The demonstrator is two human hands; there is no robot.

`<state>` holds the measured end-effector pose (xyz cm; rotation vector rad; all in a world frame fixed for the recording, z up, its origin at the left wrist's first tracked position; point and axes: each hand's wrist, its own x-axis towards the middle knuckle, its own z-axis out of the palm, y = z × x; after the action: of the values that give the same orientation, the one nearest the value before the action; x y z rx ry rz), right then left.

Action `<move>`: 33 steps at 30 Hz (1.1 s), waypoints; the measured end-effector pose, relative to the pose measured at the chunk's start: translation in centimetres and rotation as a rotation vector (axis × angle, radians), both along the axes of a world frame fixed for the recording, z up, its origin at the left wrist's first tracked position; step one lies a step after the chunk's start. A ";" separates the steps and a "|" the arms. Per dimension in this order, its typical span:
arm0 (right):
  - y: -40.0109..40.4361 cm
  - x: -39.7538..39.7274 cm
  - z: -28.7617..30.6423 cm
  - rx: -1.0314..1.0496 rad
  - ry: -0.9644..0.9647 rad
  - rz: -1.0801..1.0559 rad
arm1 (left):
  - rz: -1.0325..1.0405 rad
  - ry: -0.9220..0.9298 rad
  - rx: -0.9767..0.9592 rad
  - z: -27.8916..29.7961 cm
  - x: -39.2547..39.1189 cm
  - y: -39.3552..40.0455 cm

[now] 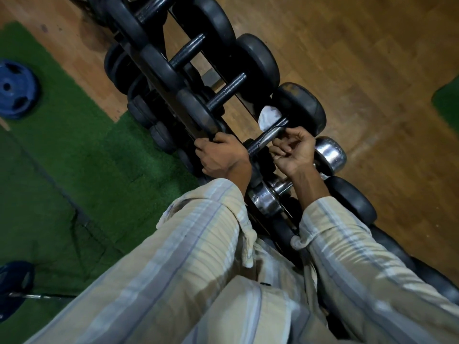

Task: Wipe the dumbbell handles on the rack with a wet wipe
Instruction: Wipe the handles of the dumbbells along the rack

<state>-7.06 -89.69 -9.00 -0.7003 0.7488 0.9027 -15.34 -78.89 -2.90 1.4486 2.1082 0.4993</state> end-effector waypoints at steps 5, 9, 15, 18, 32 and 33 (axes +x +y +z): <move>1.3 1.1 -0.2 0.110 -0.126 0.199 | -0.005 0.010 0.005 -0.2 0.0 0.1; 2.5 1.3 0.5 0.077 -0.189 0.274 | 0.004 0.010 0.019 -0.1 -0.1 0.0; 2.4 -2.1 0.5 -0.094 -0.162 0.521 | 0.010 0.028 0.011 -0.1 -0.1 0.1; 2.3 -3.4 0.9 -0.109 -0.156 0.592 | 0.006 0.020 0.004 -0.1 -0.1 0.1; -0.2 -1.0 1.5 -0.267 -0.147 0.269 | -0.007 0.004 0.019 0.0 -0.1 0.1; -0.2 -1.9 1.7 -0.337 -0.199 0.352 | -0.005 0.001 0.015 0.0 -0.1 0.1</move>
<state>-8.91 -89.92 -7.29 -1.2302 0.6137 1.0157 -15.43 -78.77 -2.88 1.4620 2.1052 0.5134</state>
